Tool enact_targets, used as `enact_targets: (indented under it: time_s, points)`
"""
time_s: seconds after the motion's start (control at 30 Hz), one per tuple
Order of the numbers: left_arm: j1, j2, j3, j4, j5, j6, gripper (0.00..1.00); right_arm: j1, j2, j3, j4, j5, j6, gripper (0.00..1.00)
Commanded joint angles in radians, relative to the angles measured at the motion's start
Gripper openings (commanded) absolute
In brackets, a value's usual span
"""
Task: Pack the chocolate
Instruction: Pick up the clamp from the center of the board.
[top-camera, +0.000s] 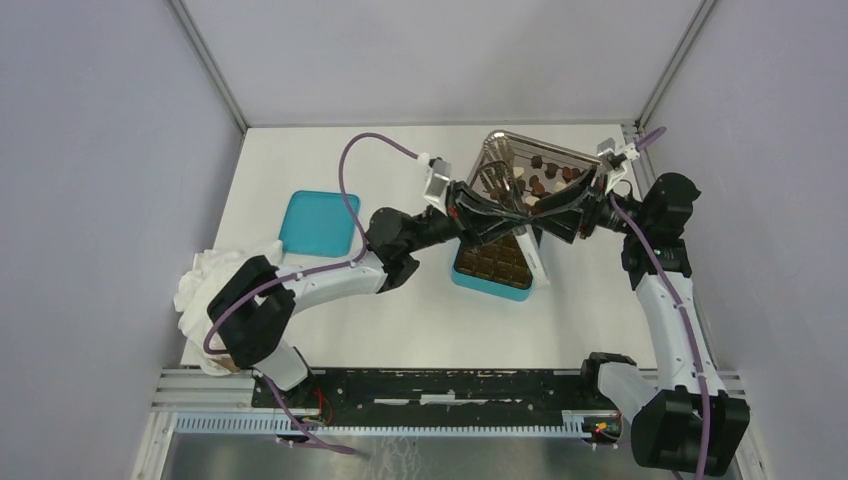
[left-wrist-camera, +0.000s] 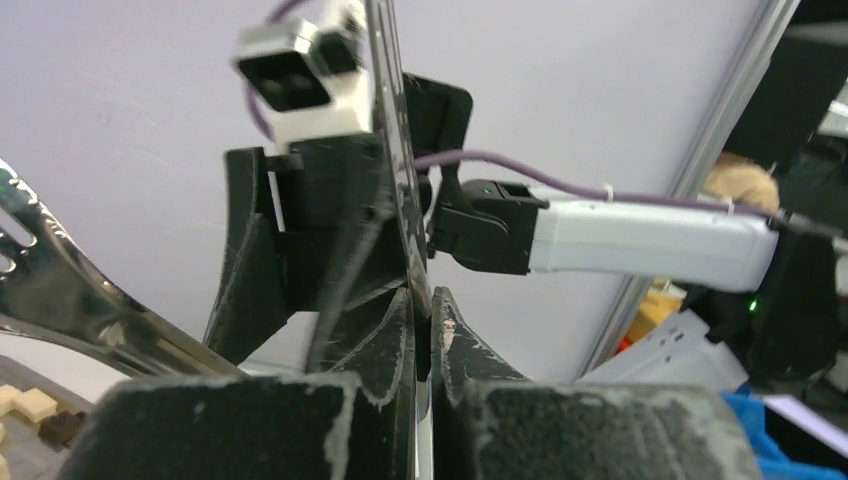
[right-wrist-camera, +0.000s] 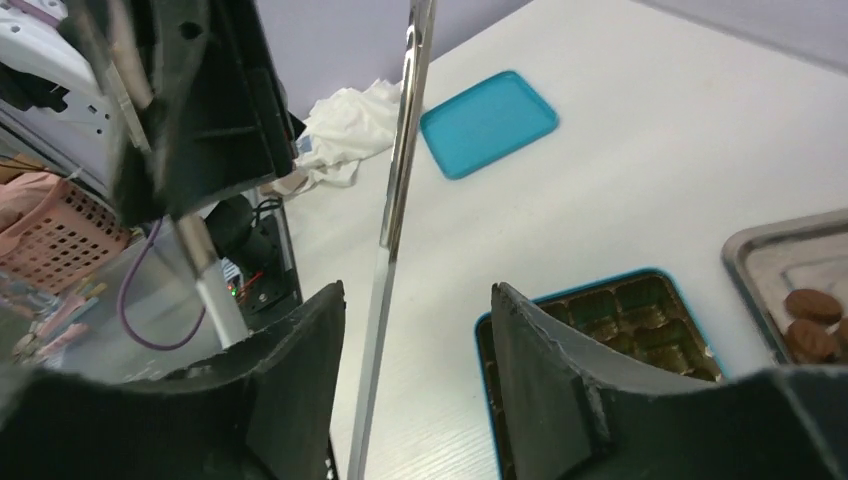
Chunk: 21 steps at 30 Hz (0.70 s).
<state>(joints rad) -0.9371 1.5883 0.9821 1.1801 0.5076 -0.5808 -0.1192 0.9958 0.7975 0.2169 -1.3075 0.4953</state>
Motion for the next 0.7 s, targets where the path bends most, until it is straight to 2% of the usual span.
enact_targets:
  time_s: [0.0, 0.07, 0.17, 0.27, 0.33, 0.43, 0.67]
  points:
    - [0.087, 0.009, -0.048, 0.313, 0.007, -0.279, 0.02, -0.022, -0.012, 0.168, -0.343, 0.025, -0.422, 0.74]
    - [0.101, -0.031, -0.098, 0.308, 0.009, -0.24, 0.02, -0.022, -0.024, 0.219, -0.491, 0.048, -0.579, 0.87]
    - [0.109, -0.119, -0.158, 0.196, 0.016, -0.118, 0.02, -0.022, -0.066, 0.213, -0.536, -0.014, -0.649, 0.98]
    - [0.108, -0.189, -0.19, 0.115, 0.053, -0.029, 0.02, -0.016, -0.098, 0.164, -0.49, -0.101, -0.616, 0.98]
    - [0.109, -0.224, -0.22, 0.117, 0.082, 0.014, 0.02, 0.003, -0.115, 0.14, -0.494, -0.121, -0.623, 0.98]
    - [0.108, -0.245, -0.244, 0.151, 0.143, 0.073, 0.02, 0.045, -0.139, 0.109, -0.519, -0.076, -0.652, 0.98]
    - [0.109, -0.224, -0.204, 0.176, 0.282, 0.085, 0.02, 0.127, -0.147, 0.078, -0.449, 0.005, -0.563, 0.98]
